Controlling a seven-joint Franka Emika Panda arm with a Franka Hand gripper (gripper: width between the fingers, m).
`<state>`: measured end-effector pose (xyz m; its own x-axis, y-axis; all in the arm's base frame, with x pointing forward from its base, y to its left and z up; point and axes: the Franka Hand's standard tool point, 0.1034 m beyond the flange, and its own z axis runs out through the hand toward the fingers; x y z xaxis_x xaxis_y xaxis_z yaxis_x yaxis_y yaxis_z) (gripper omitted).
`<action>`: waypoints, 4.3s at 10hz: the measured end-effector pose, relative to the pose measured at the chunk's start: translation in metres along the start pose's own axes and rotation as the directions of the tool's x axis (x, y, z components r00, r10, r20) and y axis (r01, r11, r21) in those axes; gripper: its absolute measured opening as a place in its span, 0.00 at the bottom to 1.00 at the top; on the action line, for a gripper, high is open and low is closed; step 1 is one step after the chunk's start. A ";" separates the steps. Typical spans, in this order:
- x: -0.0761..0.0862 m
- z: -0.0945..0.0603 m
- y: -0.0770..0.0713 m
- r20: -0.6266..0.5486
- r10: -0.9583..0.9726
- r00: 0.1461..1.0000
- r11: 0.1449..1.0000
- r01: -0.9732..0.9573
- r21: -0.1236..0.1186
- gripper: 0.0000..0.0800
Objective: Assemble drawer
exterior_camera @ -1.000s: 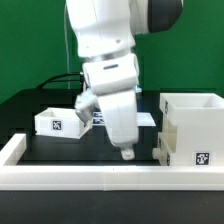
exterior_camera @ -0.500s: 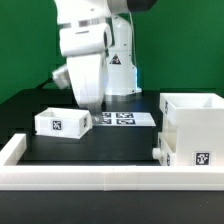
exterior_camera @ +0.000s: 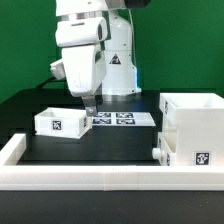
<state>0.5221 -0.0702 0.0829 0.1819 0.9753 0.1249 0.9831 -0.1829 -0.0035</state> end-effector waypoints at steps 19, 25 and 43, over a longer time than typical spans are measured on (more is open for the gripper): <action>-0.053 0.005 -0.065 -0.004 0.965 0.260 0.260 -0.965 -0.042 0.81; -0.036 0.011 -0.072 -0.006 0.999 0.039 0.039 -0.999 -0.026 0.81; -0.048 0.074 -0.133 0.045 0.999 0.014 0.015 -1.000 -0.026 0.65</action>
Offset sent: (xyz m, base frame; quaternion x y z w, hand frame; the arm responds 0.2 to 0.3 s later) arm -0.0319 -0.0250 -0.0067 -0.0015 0.0019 0.2550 0.9669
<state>0.3841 -0.0836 0.0043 0.9854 -0.1636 -0.0461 -0.1675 -0.9809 -0.0989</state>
